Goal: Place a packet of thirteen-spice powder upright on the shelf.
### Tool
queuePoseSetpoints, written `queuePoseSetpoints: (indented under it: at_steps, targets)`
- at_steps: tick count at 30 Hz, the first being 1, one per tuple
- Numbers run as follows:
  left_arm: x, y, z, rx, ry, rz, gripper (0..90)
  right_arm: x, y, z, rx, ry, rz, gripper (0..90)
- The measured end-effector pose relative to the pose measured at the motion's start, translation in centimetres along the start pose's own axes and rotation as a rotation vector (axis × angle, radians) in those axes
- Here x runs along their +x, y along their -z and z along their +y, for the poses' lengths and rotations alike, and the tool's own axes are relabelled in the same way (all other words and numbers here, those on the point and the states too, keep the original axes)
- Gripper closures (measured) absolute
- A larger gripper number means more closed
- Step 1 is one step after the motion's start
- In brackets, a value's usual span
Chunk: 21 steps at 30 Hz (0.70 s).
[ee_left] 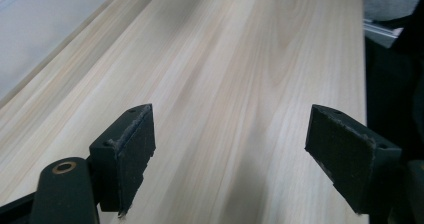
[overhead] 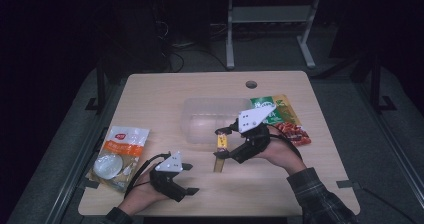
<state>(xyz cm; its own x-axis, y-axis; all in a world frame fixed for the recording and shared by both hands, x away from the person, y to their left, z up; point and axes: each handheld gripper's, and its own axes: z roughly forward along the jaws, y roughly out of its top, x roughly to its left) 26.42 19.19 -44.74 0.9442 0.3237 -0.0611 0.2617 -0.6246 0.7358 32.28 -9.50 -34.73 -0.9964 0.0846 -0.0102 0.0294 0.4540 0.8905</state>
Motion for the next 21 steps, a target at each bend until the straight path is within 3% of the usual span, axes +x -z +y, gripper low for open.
queuePoseSetpoints:
  at_steps: [2, 9, 12, 21]
  targets:
    - [-0.1, 0.1, -0.5, -0.016, 0.017, 0.012, 19.3, -0.7, 0.2, 0.6, 0.009, 0.001, -0.009, 31.8]
    - [-0.1, 0.0, -0.4, -0.003, 0.005, 0.02, 19.1, -2.6, 0.4, 2.1, 0.03, 0.01, -0.015, 31.8]
    - [0.1, 0.1, -0.5, -0.006, 0.026, 0.017, 19.1, -3.7, 0.5, 2.7, 0.045, 0.015, -0.015, 31.7]
    - [0.4, 0.1, -0.6, -0.01, 0.033, 0.012, 19.1, -6.3, 0.5, 3.4, 0.055, 0.026, -0.026, 31.7]
